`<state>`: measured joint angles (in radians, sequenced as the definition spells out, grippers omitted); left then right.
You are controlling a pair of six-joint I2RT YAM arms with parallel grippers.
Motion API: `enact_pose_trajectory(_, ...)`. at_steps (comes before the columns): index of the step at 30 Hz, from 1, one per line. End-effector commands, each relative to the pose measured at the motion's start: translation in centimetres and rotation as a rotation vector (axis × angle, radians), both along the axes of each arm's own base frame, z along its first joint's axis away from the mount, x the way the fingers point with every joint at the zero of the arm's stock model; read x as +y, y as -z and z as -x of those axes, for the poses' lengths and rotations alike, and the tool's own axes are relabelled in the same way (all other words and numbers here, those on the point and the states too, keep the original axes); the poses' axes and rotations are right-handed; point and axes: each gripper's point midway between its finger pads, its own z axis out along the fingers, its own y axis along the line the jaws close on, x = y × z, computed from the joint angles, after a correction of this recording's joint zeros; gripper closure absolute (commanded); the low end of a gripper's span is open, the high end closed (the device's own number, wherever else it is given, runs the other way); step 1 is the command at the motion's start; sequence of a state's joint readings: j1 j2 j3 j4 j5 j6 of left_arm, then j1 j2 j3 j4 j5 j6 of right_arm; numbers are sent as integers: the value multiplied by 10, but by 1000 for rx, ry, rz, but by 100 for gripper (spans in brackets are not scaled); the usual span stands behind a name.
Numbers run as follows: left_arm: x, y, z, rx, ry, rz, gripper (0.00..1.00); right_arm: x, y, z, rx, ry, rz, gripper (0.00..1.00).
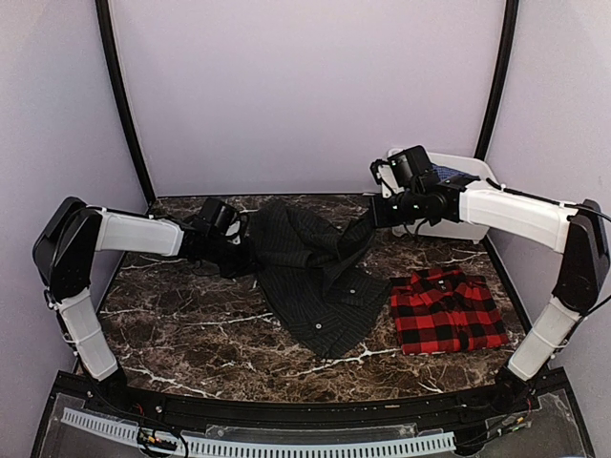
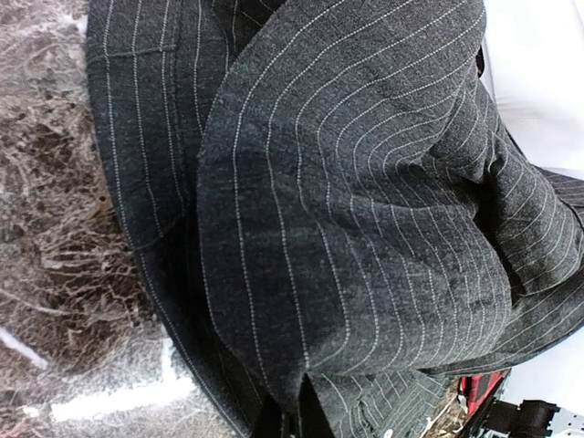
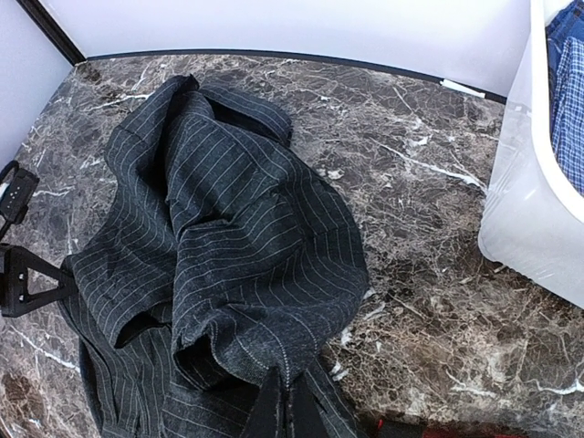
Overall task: Fold and stack the long sleeve shirts
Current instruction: Pick up the crumpled shirt from the center of the board.
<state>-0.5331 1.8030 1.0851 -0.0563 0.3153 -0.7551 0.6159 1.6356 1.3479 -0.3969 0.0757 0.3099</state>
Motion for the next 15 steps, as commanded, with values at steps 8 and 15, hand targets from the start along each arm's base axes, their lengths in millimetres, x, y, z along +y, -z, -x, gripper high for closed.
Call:
enact_pose_trajectory(8, 47, -126, -20, -307, -119, -116, 100, -35, -58, -33, -178, 148, 5, 100)
enact_pose_trajectory(15, 109, -193, -27, -439, -249, -204, 100, -61, -101, -49, -278, 224, 21, 100)
